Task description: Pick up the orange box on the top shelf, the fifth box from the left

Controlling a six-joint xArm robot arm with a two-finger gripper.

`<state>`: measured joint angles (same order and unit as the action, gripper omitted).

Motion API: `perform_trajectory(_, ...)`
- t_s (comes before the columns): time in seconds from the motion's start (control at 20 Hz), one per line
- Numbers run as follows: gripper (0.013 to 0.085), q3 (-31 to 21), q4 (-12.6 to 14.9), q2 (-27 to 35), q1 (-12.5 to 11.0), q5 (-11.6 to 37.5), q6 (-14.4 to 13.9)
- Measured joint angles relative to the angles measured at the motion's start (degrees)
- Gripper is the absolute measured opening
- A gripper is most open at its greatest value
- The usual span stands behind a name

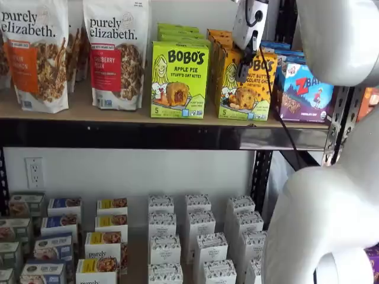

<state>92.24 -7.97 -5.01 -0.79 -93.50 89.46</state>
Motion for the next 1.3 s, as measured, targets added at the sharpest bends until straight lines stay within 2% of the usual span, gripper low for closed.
perform_trajectory(0.05,0.049,0.01,0.0,-0.01,0.01,-0.03,-0.01)
perform_trajectory(0.1,0.049,0.01,-0.01,-0.03,0.02,-0.04,-0.03)
perform_trajectory(0.25,0.041,-0.07,-0.06,-0.14,0.03,-0.03,-0.05)
perform_trajectory(1.3,0.041,-0.76,-0.21,-1.98,-0.34,-1.83,0.15)
